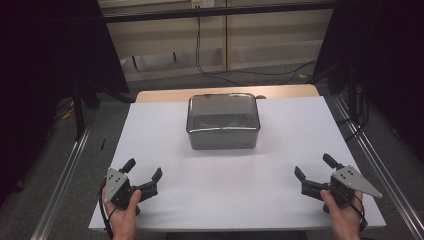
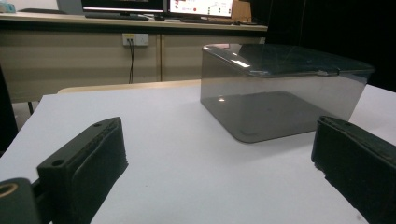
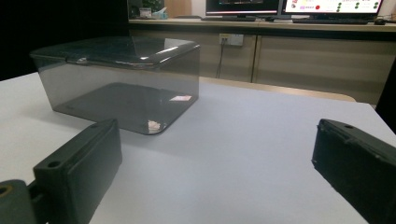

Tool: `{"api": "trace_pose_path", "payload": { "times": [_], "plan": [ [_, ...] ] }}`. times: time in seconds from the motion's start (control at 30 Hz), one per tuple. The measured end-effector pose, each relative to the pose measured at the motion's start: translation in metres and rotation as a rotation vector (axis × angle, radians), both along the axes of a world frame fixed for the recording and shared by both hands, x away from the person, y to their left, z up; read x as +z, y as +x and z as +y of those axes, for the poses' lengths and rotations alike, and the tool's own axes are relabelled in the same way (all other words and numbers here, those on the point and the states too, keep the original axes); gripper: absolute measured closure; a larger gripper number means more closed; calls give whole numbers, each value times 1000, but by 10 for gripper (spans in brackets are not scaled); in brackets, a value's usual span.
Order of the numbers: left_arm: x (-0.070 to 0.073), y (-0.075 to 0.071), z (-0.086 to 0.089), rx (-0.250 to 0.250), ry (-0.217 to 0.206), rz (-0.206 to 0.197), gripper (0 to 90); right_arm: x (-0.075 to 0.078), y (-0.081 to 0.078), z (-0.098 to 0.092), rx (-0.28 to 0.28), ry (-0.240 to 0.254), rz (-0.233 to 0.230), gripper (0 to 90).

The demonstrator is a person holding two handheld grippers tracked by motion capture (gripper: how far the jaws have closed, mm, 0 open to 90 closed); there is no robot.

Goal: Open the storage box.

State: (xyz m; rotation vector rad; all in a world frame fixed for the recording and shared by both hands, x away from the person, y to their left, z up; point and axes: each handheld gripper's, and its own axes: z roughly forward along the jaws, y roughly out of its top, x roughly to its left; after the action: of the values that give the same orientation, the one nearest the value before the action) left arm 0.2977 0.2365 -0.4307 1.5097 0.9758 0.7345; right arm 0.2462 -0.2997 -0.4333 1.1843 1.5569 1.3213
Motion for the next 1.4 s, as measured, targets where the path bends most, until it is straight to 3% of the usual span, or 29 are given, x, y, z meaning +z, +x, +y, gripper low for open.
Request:
{"api": "trace_pose_path", "payload": {
  "times": [0.4, 0.5, 0.6, 0.7, 1.1, 1.4],
  "plan": [
    [-1, 0, -4, 12, -1, 17, 30, -2, 2, 3, 22, -3, 9, 13],
    [-1, -1, -4, 9, 10, 17, 30, -4, 3, 6, -11, -52, 24, 22],
    [-2, -2, -4, 17, 13, 16, 30, -4, 6, 7, 7, -14, 33, 19],
    [-1, -3, -3, 19, 18, 8, 30, -4, 7, 10, 6, -35, 27, 19],
    [-1, -1, -4, 31, 19, 10, 30, -5, 16, 25, 67, -50, 17, 11],
    [-1, -1, -5, 27, 18, 13, 30, -5, 22, 38, 118, -31, 20, 14]
  ]
}}
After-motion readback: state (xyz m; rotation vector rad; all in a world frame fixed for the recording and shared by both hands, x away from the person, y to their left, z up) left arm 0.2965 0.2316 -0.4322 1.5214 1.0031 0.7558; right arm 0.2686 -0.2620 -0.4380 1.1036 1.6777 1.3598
